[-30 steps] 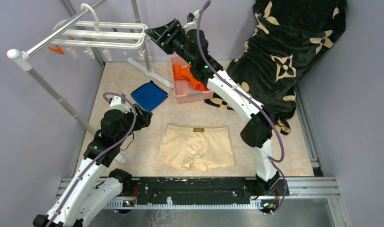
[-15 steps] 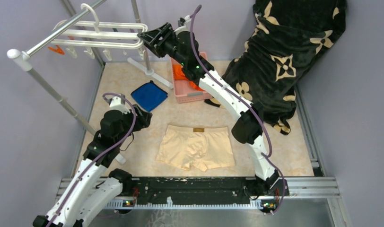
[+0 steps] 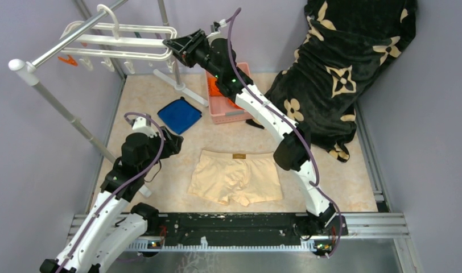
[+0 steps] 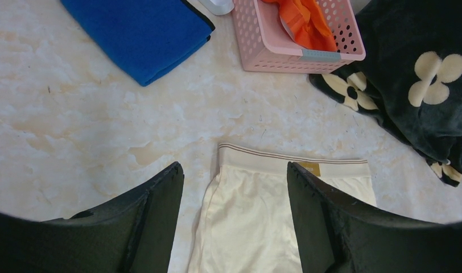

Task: Clip the underwear to the hanger
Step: Pick up the hanger from the clothesline.

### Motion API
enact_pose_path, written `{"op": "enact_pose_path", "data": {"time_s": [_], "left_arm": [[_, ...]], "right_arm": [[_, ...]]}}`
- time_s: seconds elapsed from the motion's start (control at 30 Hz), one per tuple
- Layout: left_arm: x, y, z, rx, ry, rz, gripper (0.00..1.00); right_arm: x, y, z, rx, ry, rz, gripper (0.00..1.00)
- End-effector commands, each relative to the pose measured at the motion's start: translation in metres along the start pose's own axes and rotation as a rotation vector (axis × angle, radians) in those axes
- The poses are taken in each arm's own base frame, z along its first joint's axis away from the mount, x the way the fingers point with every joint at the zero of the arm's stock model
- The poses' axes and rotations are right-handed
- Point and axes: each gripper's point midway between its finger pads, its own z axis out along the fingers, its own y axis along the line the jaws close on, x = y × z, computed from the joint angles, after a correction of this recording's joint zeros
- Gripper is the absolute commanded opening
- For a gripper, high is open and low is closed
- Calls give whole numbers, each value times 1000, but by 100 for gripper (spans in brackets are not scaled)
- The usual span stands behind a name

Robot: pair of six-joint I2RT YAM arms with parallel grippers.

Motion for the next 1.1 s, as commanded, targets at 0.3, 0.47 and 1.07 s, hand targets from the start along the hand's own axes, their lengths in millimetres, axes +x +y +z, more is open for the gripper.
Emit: {"op": "enact_pose_path", "data": {"time_s": [0.3,0.47,1.07], "left_arm": [[1,1,-4,8,-4,-9,72],[1,1,-4,7,-4,-5,72],[-3,-1,-6,5,-5,-11,72]], "right_arm": [[5,70,-8,-245,18,85,2],[5,78,-10,-284,20,167,0],[-10,102,-17,-385,-57,394,0]]}}
